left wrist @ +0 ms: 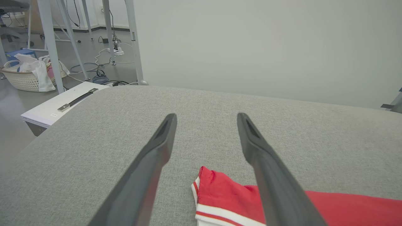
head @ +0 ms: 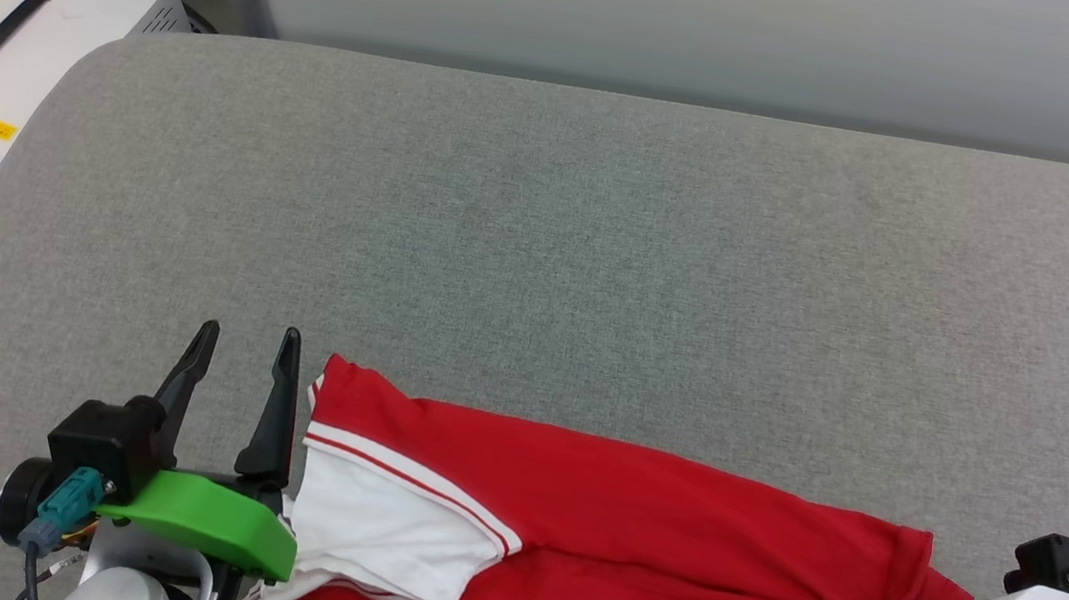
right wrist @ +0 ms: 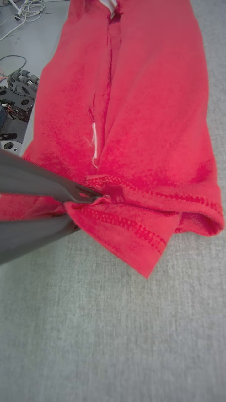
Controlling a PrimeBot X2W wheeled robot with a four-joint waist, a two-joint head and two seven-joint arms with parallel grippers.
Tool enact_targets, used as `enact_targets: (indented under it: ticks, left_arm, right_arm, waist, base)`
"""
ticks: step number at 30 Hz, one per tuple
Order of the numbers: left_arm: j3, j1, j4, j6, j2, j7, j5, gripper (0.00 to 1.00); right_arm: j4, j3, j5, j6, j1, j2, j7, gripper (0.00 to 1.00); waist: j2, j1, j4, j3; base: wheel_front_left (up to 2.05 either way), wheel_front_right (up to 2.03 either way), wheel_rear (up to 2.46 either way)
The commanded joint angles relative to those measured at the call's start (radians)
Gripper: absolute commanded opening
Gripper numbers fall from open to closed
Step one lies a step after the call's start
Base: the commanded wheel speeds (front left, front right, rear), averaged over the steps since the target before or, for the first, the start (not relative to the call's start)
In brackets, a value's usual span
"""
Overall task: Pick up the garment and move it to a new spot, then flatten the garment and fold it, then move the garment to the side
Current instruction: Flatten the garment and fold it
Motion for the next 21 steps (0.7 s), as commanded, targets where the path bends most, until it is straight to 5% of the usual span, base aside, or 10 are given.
enact_targets:
  ticks: [1,16,21]
  left_arm:
    - [0.001,0.017,0.002,0.0,0.006,-0.006,0.009,1.0]
    - [0.01,0.019,-0.006,-0.01,-0.003,-0.006,0.015,1.0]
    - [0.009,0.024,0.002,-0.014,-0.005,-0.006,0.017,1.0]
  right_arm:
    - [-0.004,-0.012,0.001,0.0,-0.018,-0.013,0.009,0.0]
    - [-0.066,-0.301,-0.007,0.0,-0.022,-0.039,0.13,0.0]
    - [-0.062,-0.372,0.19,0.0,-0.072,0.047,0.263,0.0]
  waist:
    - [0.0,0.0,-0.013,-0.014]
    - [0.0,0.0,-0.052,-0.013]
    - [0.0,0.0,-0.059,-0.023]
  base:
    - [0.0,0.0,0.0]
    - [0.0,0.0,0.0]
    - [0.0,0.0,0.0]
